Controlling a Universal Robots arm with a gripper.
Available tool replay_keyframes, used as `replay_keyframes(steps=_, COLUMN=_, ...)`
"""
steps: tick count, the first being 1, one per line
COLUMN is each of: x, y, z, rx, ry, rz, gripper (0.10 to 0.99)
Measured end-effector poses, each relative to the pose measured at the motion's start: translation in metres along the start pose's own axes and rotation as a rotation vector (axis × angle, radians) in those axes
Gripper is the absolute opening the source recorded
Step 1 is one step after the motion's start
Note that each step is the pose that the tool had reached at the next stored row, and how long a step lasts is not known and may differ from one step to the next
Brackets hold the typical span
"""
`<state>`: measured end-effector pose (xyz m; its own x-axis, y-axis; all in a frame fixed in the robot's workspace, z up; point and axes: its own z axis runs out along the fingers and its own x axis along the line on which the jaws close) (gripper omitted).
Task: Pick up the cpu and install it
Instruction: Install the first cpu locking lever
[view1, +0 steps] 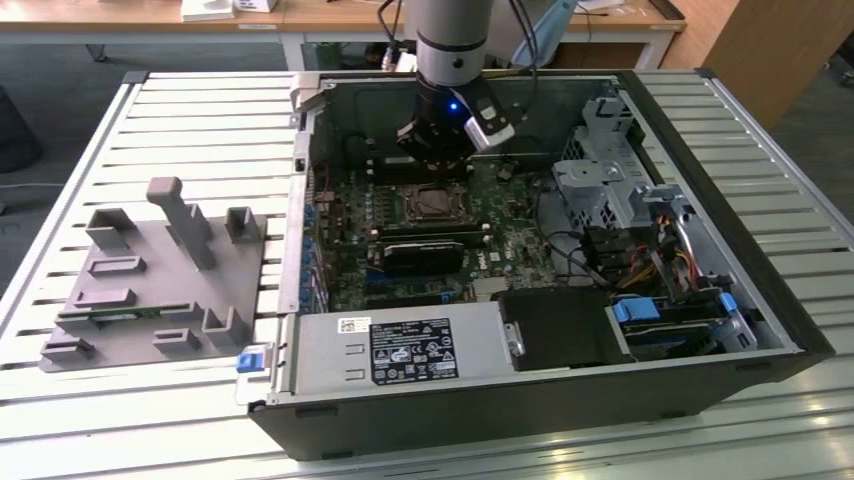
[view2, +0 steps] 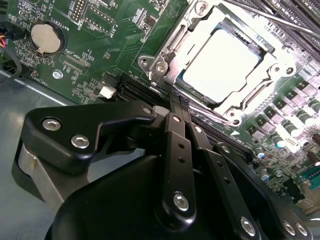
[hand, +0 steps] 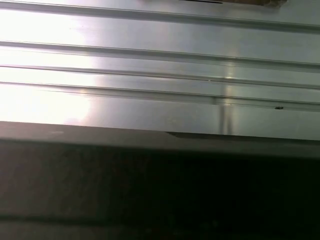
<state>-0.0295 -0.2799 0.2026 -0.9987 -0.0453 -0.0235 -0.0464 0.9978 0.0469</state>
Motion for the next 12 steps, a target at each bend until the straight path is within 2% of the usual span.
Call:
replay_keyframes(steps=8, x=-0.0003, y=0.0024, z=0.0034, rx=0.012, ry=0.0008, rz=0.000, gripper=0.106)
replay_keyframes(steps=12, x=-0.0003, y=0.0028, z=0.0044, rx=0.015, ry=0.0008, rz=0.000, gripper=0.106)
